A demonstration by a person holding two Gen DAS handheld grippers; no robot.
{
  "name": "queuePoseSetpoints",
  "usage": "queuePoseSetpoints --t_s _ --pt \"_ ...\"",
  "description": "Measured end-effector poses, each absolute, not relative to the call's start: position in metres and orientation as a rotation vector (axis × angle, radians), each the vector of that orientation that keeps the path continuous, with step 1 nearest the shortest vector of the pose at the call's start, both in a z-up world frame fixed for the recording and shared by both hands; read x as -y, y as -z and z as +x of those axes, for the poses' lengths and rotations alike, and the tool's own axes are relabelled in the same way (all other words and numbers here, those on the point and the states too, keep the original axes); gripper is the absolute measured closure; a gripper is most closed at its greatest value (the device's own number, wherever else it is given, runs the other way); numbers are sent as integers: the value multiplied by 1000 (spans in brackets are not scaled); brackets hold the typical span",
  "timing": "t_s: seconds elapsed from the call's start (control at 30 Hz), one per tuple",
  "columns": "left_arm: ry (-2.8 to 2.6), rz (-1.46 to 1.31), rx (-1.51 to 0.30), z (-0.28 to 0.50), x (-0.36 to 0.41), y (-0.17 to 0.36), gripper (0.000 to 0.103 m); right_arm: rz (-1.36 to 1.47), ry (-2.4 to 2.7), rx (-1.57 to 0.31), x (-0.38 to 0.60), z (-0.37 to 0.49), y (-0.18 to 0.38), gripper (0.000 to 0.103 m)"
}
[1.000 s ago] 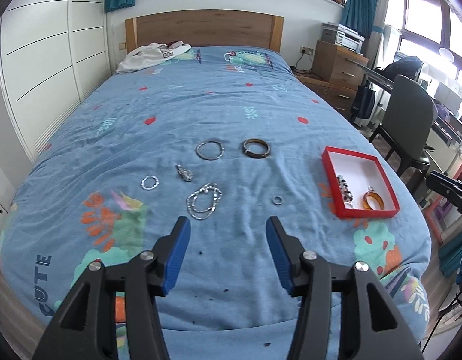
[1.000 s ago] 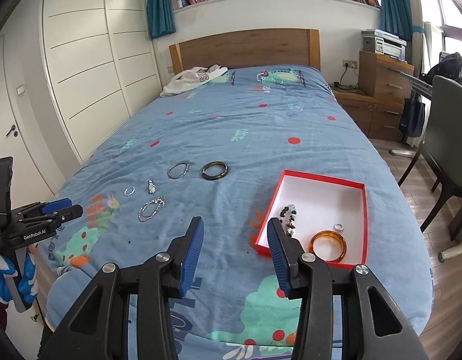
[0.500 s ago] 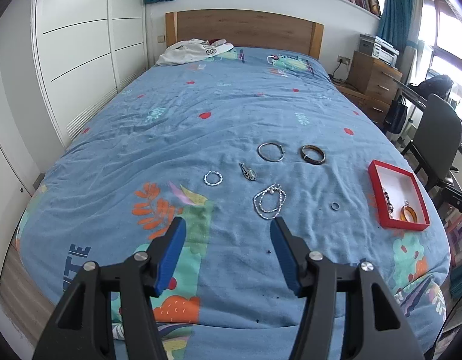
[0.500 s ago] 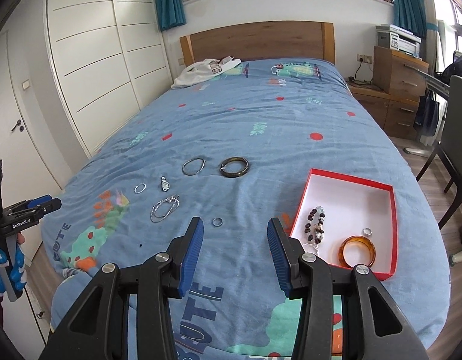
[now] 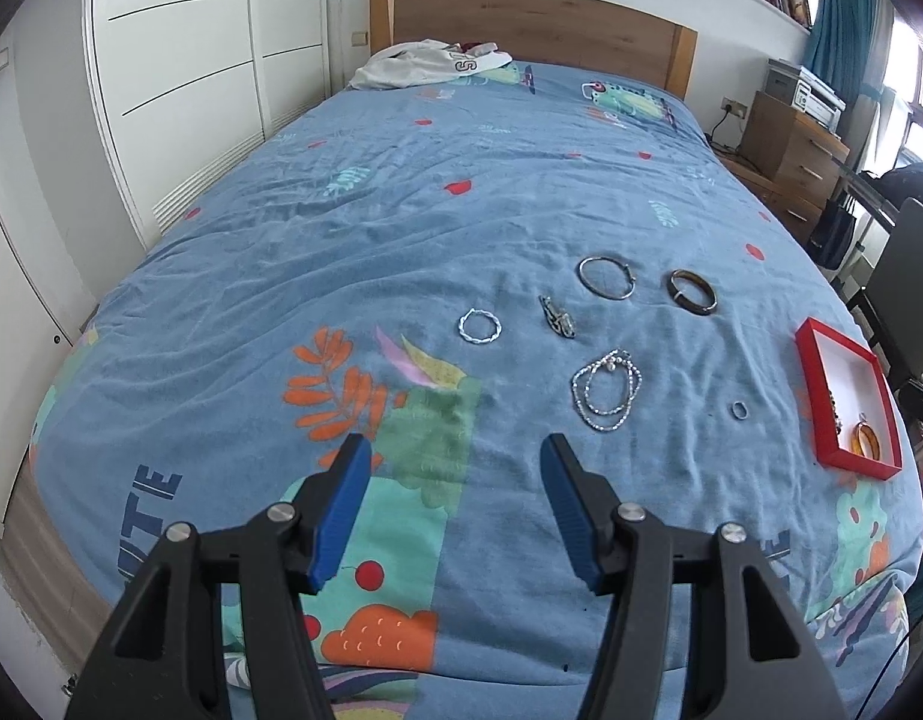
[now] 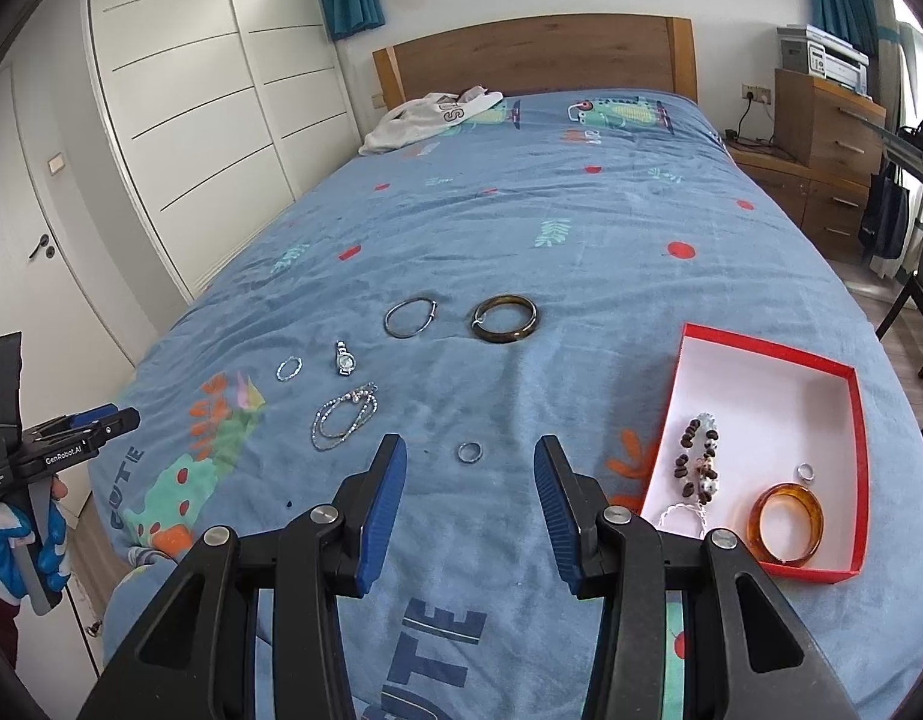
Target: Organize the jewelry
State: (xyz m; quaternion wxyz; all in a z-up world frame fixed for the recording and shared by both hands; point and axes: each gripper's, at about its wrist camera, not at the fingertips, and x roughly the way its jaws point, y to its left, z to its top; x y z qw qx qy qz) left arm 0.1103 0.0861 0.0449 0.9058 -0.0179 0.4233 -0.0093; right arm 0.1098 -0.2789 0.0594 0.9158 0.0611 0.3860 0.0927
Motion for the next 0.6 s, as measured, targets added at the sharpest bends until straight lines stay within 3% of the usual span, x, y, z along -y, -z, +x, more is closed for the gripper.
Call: queuePoseSetpoints --t_s 0.6 --pt "-3 -51 -975 162 -88 16 46 159 -214 -924 262 166 8 59"
